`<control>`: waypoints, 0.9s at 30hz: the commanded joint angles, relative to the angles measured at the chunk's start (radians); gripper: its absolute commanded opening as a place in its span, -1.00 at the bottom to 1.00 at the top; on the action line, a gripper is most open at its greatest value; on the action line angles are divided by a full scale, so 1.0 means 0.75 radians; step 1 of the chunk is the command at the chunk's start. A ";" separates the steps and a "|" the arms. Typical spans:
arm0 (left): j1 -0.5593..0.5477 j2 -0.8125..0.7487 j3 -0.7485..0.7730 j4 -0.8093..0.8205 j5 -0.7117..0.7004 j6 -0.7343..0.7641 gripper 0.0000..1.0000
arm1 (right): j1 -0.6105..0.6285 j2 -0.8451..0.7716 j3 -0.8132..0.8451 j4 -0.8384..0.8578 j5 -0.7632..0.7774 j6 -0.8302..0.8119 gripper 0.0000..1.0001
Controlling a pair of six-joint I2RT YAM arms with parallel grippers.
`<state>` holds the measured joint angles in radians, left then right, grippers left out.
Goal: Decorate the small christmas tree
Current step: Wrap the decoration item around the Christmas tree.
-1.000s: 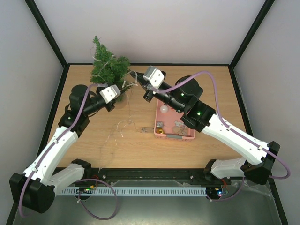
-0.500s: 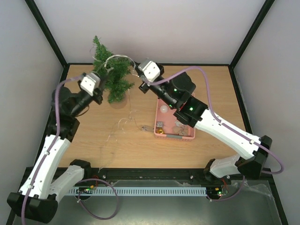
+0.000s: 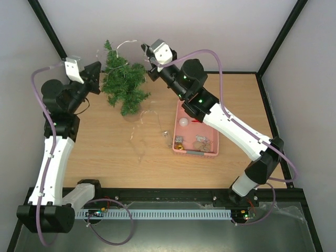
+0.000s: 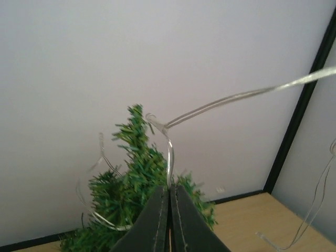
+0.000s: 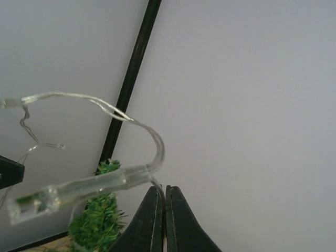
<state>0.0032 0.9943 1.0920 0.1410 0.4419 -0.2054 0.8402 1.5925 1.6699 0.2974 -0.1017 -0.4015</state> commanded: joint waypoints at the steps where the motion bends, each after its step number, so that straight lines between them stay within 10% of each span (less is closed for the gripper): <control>1: 0.060 0.069 0.107 0.022 0.031 -0.191 -0.95 | -0.034 0.075 0.121 0.011 -0.050 0.056 -0.97; 27: 0.216 0.448 0.333 0.087 0.234 -0.454 -0.95 | -0.142 0.567 0.634 -0.017 -0.070 0.246 -0.97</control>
<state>0.1562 1.3018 1.2797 0.1959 0.5831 -0.5354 0.7395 2.0056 2.0911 0.2386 -0.1532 -0.2527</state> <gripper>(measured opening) 0.029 0.017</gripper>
